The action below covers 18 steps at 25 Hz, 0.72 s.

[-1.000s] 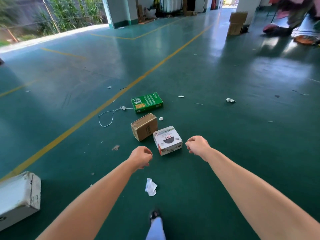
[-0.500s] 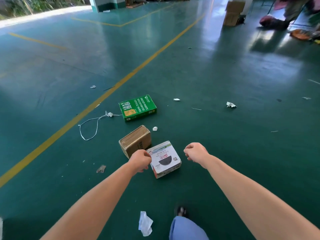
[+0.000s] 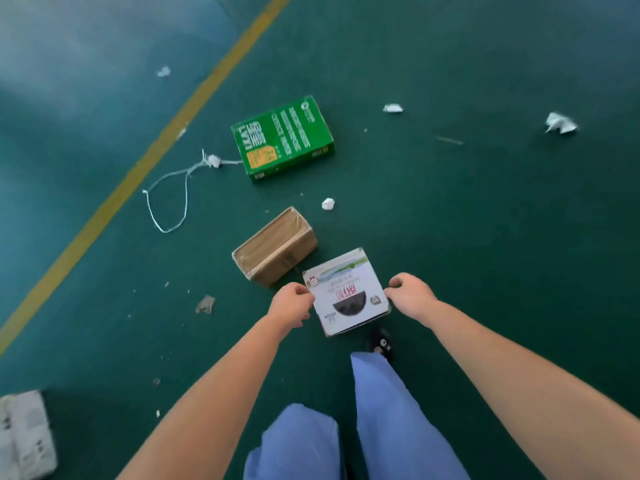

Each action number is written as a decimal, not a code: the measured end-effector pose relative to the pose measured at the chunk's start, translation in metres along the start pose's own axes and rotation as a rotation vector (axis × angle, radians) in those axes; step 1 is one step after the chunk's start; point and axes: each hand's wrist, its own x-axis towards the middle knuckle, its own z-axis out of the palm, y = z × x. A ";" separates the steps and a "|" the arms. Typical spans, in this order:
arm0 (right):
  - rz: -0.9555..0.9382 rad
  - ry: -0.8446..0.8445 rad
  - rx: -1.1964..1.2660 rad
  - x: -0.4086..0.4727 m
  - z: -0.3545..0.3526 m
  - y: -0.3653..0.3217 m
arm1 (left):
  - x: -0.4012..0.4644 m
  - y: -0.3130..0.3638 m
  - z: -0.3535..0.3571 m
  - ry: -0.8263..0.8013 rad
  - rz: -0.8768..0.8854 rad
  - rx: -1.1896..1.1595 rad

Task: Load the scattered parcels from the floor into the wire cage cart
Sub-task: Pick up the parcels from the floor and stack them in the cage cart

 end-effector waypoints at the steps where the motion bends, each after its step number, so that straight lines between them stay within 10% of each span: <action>1: 0.022 -0.025 -0.017 0.025 0.001 -0.001 | 0.025 0.002 0.008 -0.008 -0.034 -0.016; 18: 0.284 -0.056 -0.044 0.391 0.203 0.135 | 0.414 -0.172 0.190 0.011 -0.483 -0.347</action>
